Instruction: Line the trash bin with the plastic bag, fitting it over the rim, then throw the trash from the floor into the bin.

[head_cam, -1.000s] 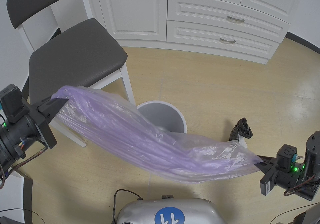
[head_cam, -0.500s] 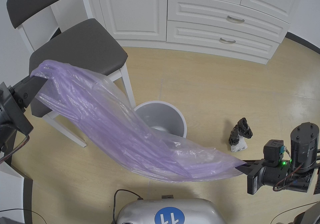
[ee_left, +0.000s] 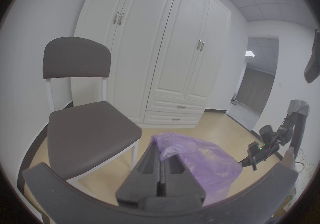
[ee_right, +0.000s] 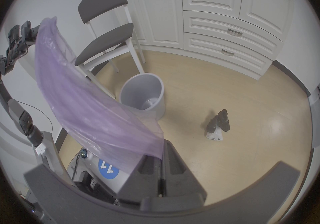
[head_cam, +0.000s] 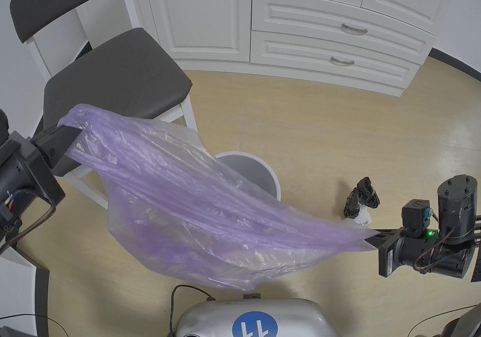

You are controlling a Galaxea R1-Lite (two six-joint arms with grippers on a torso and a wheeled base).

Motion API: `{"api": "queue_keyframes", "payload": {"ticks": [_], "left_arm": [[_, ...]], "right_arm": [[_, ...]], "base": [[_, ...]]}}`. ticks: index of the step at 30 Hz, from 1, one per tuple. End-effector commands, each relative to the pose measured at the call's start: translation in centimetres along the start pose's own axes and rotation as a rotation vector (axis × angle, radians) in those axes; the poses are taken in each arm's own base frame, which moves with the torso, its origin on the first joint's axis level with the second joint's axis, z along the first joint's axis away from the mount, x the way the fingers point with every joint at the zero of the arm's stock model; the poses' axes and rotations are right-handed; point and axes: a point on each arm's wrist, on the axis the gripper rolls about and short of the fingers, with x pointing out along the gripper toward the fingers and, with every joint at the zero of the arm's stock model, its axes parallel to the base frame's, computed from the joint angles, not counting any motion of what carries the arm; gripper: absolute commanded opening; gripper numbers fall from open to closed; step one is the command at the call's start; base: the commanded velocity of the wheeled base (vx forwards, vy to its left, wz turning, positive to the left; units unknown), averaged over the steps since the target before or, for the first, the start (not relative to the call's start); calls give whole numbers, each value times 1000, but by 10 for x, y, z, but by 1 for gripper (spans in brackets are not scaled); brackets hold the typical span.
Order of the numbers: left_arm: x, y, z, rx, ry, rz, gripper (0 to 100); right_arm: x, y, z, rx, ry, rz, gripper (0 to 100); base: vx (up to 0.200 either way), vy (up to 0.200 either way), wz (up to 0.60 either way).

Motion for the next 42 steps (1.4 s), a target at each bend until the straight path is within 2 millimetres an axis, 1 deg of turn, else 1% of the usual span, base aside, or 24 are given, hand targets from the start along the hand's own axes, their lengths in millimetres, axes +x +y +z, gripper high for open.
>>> {"api": "queue_keyframes", "payload": {"ticks": [1, 4, 5, 6, 8, 9, 10, 15, 21, 24, 32, 34, 38, 42], "left_arm": [[16, 9, -17, 20, 89, 62, 0], [23, 12, -26, 25, 151, 78, 0], [23, 12, -26, 25, 151, 78, 0], [29, 12, -35, 24, 209, 65, 0], [35, 12, -43, 20, 254, 46, 0], [36, 12, -44, 20, 257, 44, 0], [43, 12, -53, 17, 297, 35, 0], [56, 16, -66, 14, 350, 49, 0], [60, 28, -70, 2, 369, 65, 0], [61, 34, -72, -9, 383, 55, 0], [63, 41, -75, -7, 397, 79, 0], [65, 49, -75, -5, 397, 117, 0], [68, 57, -74, -8, 396, 146, 0], [68, 58, -74, -7, 397, 154, 0]], "right_arm": [[2, -7, 4, 19, -8, -34, 0], [0, -9, 12, 40, -42, -40, 0], [0, -9, 12, 40, -42, -40, 0], [-1, -11, 18, 52, -63, -48, 0], [-3, -13, 21, 63, -79, -53, 0], [-3, -13, 21, 64, -81, -53, 0], [-3, -13, 25, 84, -95, -55, 0], [-3, -13, 33, 130, -148, -57, 0], [-4, -23, 32, 139, -157, -102, 0], [-6, -24, 32, 126, -155, -105, 0], [-7, -28, 30, 112, -147, -126, 0], [-6, -33, 29, 103, -142, -150, 0], [-6, -34, 28, 98, -138, -157, 0], [-6, -34, 27, 89, -133, -161, 0]], "base": [[0, 0, 0], [0, 0, 0], [0, 0, 0], [0, 0, 0], [0, 0, 0], [0, 0, 0], [0, 0, 0], [0, 0, 0], [0, 0, 0], [0, 0, 0], [0, 0, 0], [0, 0, 0], [0, 0, 0], [0, 0, 0]]}}
